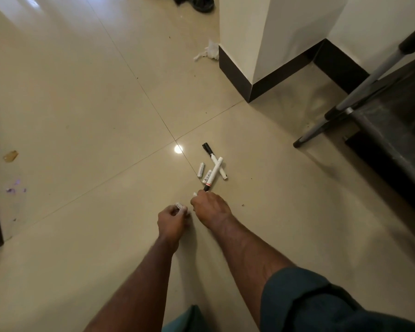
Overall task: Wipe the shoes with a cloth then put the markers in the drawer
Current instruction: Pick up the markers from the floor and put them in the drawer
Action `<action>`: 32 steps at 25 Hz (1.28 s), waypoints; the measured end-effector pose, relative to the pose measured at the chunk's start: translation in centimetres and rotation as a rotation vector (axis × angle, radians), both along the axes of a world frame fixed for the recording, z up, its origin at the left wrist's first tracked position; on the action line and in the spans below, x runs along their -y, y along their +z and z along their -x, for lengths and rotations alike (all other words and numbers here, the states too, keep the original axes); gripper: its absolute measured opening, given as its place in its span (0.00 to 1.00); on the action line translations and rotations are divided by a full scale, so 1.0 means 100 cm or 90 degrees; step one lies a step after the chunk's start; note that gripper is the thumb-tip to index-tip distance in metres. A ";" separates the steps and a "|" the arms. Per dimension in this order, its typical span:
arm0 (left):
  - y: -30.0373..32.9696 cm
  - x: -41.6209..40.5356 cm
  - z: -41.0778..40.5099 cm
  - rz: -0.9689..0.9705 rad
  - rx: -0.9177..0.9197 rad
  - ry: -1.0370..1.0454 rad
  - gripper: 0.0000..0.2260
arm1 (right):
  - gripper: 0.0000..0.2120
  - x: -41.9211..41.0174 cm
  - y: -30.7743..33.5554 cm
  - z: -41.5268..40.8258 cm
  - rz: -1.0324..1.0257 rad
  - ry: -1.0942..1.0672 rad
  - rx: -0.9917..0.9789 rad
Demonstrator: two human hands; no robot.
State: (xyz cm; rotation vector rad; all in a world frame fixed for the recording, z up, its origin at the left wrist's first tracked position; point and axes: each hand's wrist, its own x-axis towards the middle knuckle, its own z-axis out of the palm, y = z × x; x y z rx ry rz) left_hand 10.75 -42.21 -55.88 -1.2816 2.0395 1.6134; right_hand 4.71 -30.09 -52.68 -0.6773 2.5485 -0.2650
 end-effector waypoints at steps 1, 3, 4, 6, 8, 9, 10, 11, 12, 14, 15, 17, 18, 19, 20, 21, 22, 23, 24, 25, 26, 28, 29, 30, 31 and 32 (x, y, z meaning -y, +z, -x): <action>0.004 -0.002 0.000 -0.015 -0.005 0.001 0.08 | 0.11 -0.002 -0.002 0.000 -0.008 -0.003 -0.002; 0.004 -0.004 -0.002 -0.036 0.000 -0.010 0.09 | 0.09 -0.008 -0.005 -0.001 -0.020 -0.040 0.020; 0.003 -0.006 -0.003 -0.054 0.005 -0.019 0.09 | 0.07 -0.012 -0.005 -0.001 -0.020 -0.079 0.039; 0.004 -0.010 -0.002 -0.099 0.007 -0.034 0.08 | 0.05 -0.017 -0.004 -0.004 0.000 -0.161 0.063; 0.002 -0.016 0.002 -0.122 0.009 -0.052 0.08 | 0.04 -0.020 -0.004 -0.006 0.046 -0.228 0.076; 0.003 -0.019 0.005 -0.126 0.007 -0.062 0.08 | 0.06 -0.022 -0.005 -0.008 0.085 -0.271 0.099; 0.002 -0.021 0.007 -0.128 0.002 -0.067 0.09 | 0.08 -0.024 -0.007 -0.008 0.137 -0.323 0.133; 0.002 -0.022 0.010 -0.127 -0.005 -0.066 0.10 | 0.10 -0.026 -0.010 -0.007 0.196 -0.377 0.173; 0.000 -0.022 0.012 -0.124 -0.012 -0.059 0.11 | 0.11 -0.029 -0.012 -0.006 0.249 -0.422 0.208; -0.003 -0.021 0.014 -0.131 -0.016 -0.047 0.14 | 0.12 -0.033 -0.015 -0.003 0.314 -0.465 0.248; -0.002 -0.021 0.015 -0.149 -0.017 -0.045 0.13 | 0.11 -0.035 -0.014 -0.002 0.328 -0.469 0.259; 0.001 -0.020 0.018 -0.185 -0.015 -0.043 0.10 | 0.08 -0.036 -0.011 0.001 0.340 -0.464 0.288; 0.002 -0.019 0.020 -0.186 -0.014 -0.041 0.09 | 0.07 -0.036 -0.009 0.003 0.340 -0.464 0.299; 0.003 -0.017 0.022 -0.175 -0.015 -0.035 0.08 | 0.06 -0.035 -0.008 0.005 0.338 -0.476 0.294; 0.002 -0.015 0.024 -0.156 -0.016 -0.026 0.08 | 0.05 -0.034 -0.006 0.009 0.329 -0.504 0.263; 0.002 -0.013 0.025 -0.135 -0.017 -0.016 0.08 | 0.06 -0.031 -0.006 0.015 0.304 -0.543 0.213; 0.000 -0.010 0.026 -0.120 -0.019 -0.006 0.08 | 0.06 -0.029 -0.006 0.021 0.269 -0.581 0.164; -0.001 -0.009 0.025 -0.113 -0.021 0.001 0.08 | 0.08 -0.026 -0.008 0.028 0.238 -0.617 0.134; -0.002 -0.009 0.024 -0.111 -0.023 0.003 0.09 | 0.12 -0.022 -0.009 0.033 0.219 -0.642 0.124; -0.003 -0.009 0.023 -0.113 -0.022 -0.001 0.09 | 0.15 -0.017 -0.012 0.035 0.207 -0.655 0.131; -0.004 -0.011 0.022 -0.117 -0.022 -0.007 0.09 | 0.17 -0.012 -0.015 0.036 0.194 -0.657 0.140; -0.004 -0.016 0.023 -0.124 -0.023 -0.014 0.09 | 0.20 -0.005 -0.020 0.037 0.169 -0.659 0.154; -0.004 -0.019 0.024 -0.123 -0.022 -0.020 0.09 | 0.20 -0.004 -0.020 0.037 0.162 -0.663 0.157; -0.004 -0.022 0.025 -0.125 -0.019 -0.024 0.09 | 0.19 -0.005 -0.020 0.038 0.158 -0.661 0.154; -0.005 -0.024 0.026 -0.129 -0.016 -0.021 0.09 | 0.18 -0.008 -0.019 0.040 0.155 -0.656 0.158; -0.004 -0.025 0.026 -0.135 -0.017 -0.015 0.08 | 0.18 -0.011 -0.018 0.042 0.153 -0.653 0.169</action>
